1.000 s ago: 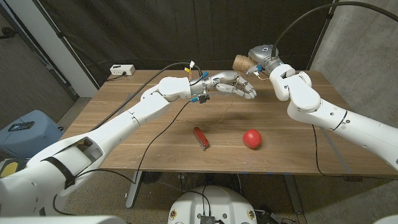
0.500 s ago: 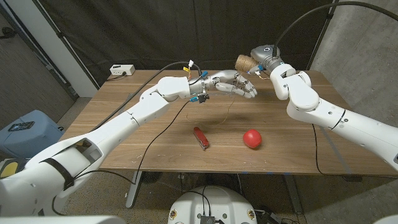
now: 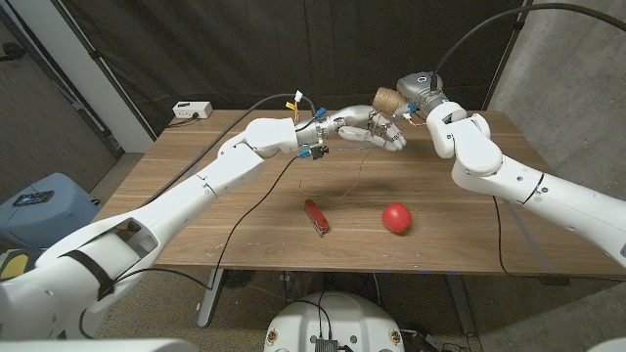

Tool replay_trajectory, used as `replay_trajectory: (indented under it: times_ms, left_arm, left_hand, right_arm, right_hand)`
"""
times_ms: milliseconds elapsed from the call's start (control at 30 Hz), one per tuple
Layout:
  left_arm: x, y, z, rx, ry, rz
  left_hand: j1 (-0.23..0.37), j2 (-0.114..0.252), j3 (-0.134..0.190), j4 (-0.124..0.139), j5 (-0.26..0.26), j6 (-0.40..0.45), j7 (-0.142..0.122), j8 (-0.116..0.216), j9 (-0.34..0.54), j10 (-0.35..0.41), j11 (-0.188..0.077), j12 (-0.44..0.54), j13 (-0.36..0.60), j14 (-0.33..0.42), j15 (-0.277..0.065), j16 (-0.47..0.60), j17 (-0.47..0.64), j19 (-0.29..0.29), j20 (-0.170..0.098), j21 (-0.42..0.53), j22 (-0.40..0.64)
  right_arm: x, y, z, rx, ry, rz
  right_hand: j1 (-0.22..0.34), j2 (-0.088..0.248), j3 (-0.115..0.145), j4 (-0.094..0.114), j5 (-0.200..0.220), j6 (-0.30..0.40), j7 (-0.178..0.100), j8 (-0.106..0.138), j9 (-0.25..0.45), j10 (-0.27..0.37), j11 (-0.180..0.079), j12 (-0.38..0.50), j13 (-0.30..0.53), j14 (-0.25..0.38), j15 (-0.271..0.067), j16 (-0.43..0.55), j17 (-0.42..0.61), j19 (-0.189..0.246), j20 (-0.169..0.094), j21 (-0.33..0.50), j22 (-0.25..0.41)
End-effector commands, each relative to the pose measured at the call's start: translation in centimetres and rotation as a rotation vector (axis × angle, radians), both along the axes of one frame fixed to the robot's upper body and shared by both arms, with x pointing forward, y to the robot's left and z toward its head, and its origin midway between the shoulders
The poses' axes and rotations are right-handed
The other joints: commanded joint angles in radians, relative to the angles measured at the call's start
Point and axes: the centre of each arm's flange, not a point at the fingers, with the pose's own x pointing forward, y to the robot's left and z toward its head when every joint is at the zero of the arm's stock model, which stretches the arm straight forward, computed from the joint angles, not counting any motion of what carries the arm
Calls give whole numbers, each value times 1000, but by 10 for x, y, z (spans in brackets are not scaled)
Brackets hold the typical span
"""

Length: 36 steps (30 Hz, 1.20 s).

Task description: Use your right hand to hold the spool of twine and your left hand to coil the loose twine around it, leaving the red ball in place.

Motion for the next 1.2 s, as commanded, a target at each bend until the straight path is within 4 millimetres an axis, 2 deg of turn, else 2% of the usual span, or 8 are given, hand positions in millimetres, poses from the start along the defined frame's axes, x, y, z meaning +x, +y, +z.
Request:
replay_trajectory:
  times_ms: [33,467,900,1033,1200]
  left_arm:
    - [-10,0,6,-16,-10,-21]
    - [-14,4,16,-35,-41,-19]
    - [-16,8,34,-41,-67,-24]
    - [-17,8,40,-49,-97,-18]
    - [-17,8,41,-48,-87,-25]
  left_hand:
    - [-5,3,2,-3,6,3,0,2,4,6,0,0,4,9,0,-3,3,7,0,3,2]
    - [-5,4,2,-4,7,3,-1,3,5,7,0,-2,7,12,-2,-2,4,6,0,4,2]
    - [-5,4,3,-4,8,5,-1,5,9,11,0,-2,10,14,-3,-3,6,4,-2,4,2]
    - [-5,9,4,-2,9,1,4,4,10,6,14,-5,11,10,-7,-4,8,1,-4,3,2]
    - [-2,8,5,-5,10,-1,5,4,12,5,18,-6,12,6,-11,-6,7,-2,-8,2,2]
  right_arm:
    - [0,-8,-5,12,6,-21]
    - [2,-9,-10,6,20,-28]
    - [-1,2,-21,-27,28,-2]
    - [-2,5,-26,-36,34,8]
    - [-2,5,-29,-33,39,11]
  right_hand:
    - [78,90,2,4,5,120,-112,6,4,81,-68,6,1,12,-109,-5,2,4,-4,4,1]
    - [82,94,2,5,5,123,-116,7,3,82,-68,5,1,22,-112,-5,4,9,-4,5,1]
    - [89,97,2,3,5,131,-120,10,0,92,-70,5,-2,29,-117,-8,5,11,-6,5,1]
    - [92,98,1,3,5,134,-121,11,-1,94,-70,4,-3,28,-118,-7,8,12,-7,5,1]
    - [96,101,0,2,5,135,-122,11,-2,93,-73,4,-2,28,-117,-7,10,13,-10,5,1]
